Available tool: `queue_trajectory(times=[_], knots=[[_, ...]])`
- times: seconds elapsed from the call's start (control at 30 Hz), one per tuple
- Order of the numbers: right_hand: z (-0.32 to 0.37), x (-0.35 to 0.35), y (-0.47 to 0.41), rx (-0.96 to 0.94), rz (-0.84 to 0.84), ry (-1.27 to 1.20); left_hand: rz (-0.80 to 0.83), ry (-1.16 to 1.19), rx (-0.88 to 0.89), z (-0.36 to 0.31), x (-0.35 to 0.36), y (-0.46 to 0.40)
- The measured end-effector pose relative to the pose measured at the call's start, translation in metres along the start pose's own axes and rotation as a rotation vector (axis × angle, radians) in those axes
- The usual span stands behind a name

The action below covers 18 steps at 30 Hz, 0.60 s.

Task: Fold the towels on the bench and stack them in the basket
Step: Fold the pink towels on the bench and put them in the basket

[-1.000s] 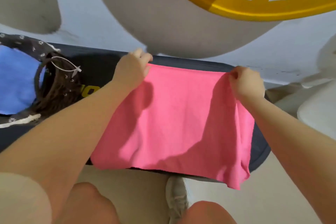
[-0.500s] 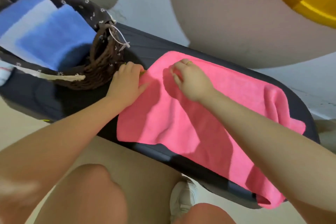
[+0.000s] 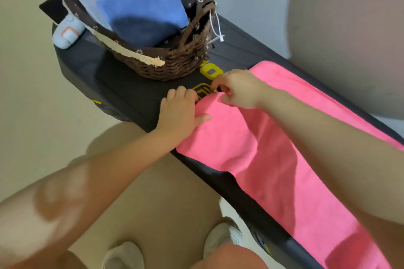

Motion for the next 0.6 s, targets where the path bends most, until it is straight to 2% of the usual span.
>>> queue_trajectory(times=[0.07, 0.17, 0.3, 0.4, 0.47, 0.6], knots=[[0.003, 0.004, 0.007, -0.062, 0.11, 0.073, 0.03, 0.041, -0.006, 0.001, 0.003, 0.001], [0.001, 0.006, 0.017, -0.112, 0.145, 0.119, 0.05, 0.152, 0.089, 0.0, 0.002, 0.003], [0.0, -0.008, 0.027, -0.118, 0.155, -0.036, 0.09, 0.45, 0.27, 0.002, -0.013, 0.007], [-0.006, -0.028, 0.035, -0.004, 0.18, -0.243, 0.091, 0.622, 0.261, 0.005, -0.027, 0.007], [-0.007, -0.037, 0.041, 0.026, 0.223, -0.304, 0.083, 0.645, 0.237, 0.007, -0.035, 0.006], [-0.013, -0.045, 0.041, 0.129, 0.276, -0.019, 0.084, 0.616, 0.246, 0.013, -0.049, 0.007]])
Point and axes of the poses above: each hand's wrist, its own y-axis away from the middle knuckle, its own x-axis out of the palm, z = x × y, the point moved 3 cm from there along -y, towards the middle knuckle, and after that the axes turned 12 degrees about z, right-handed, at the moved point
